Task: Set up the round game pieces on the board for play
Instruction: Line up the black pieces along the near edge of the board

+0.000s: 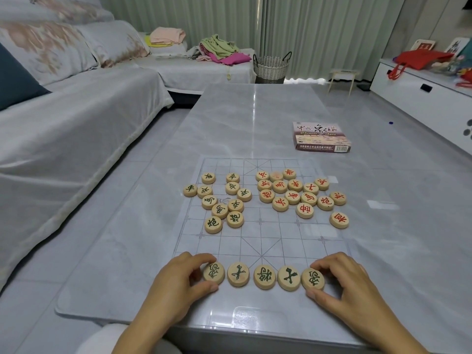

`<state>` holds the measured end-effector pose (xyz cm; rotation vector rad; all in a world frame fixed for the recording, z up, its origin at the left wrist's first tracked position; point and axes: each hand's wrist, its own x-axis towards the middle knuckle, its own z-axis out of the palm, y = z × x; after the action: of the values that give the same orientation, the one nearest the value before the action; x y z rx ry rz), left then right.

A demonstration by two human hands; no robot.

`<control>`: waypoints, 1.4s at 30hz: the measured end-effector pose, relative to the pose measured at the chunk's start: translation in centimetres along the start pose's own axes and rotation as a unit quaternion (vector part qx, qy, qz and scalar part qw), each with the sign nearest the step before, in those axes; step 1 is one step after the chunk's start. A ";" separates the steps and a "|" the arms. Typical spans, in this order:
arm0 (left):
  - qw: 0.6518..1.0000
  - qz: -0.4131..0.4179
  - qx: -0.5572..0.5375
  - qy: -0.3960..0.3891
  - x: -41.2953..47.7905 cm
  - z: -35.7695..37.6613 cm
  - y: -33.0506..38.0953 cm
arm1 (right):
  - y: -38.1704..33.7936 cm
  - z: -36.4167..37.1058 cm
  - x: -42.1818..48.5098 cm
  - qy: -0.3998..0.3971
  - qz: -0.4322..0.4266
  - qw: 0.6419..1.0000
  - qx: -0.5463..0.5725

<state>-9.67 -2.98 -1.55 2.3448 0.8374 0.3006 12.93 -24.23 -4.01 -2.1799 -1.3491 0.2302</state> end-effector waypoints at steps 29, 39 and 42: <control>0.994 -0.089 -0.031 0.050 6.0 -3.7 0.9 | -1.7 -1.8 1.0 0.034 0.103 0.981 0.164; 0.983 -0.149 0.056 0.095 9.6 -2.7 -3.0 | -9.5 0.9 14.1 -0.047 -0.031 0.998 -0.023; 0.984 -0.138 0.064 0.090 10.1 -2.9 -3.5 | -12.0 2.8 18.1 -0.102 -0.013 0.992 -0.074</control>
<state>-4.73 6.94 -1.47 2.3044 1.2896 0.3537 11.17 -3.47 2.69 -2.3104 -1.5493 0.3619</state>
